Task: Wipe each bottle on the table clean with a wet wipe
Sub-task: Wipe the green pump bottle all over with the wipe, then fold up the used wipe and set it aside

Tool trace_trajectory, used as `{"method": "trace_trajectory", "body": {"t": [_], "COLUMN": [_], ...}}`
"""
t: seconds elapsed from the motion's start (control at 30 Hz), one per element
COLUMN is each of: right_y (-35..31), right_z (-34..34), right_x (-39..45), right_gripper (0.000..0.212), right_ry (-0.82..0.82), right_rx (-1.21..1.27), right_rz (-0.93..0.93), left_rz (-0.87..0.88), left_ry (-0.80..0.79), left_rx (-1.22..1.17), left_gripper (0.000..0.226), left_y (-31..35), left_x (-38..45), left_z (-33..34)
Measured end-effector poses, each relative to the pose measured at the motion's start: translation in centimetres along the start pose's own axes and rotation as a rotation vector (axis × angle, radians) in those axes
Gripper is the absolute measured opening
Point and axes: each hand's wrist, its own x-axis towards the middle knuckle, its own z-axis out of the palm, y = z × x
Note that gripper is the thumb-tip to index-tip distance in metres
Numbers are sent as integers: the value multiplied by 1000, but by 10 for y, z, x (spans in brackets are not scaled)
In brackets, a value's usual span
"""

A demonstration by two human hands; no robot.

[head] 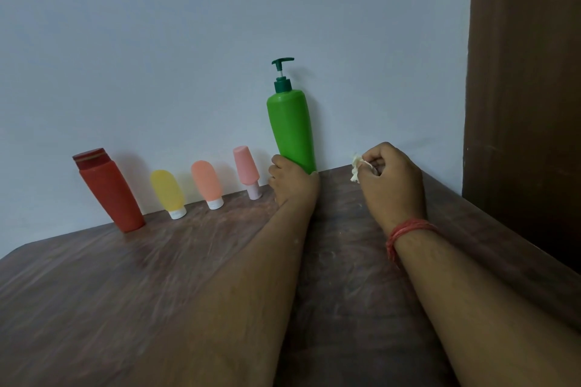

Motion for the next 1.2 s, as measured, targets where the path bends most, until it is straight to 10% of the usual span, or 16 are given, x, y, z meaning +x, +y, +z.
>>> {"method": "trace_trajectory", "body": {"t": [0.7, 0.97, 1.2], "right_y": [-3, -44, -119], "right_z": [-6, -19, -25], "right_x": [-1, -54, -117], "right_gripper": [11, 9, 16], "right_ry": [-98, -306, -484], "right_rx": [-46, -75, -1], "right_rz": [-79, -129, 31], "left_rz": [75, 330, 111], "left_ry": [-117, -446, -550], "left_rx": [-20, -226, -466], "left_gripper": [69, 40, 21], "left_y": [-4, -26, -66], "left_x": [-26, -96, -157], "left_z": [-25, -116, -213]}}
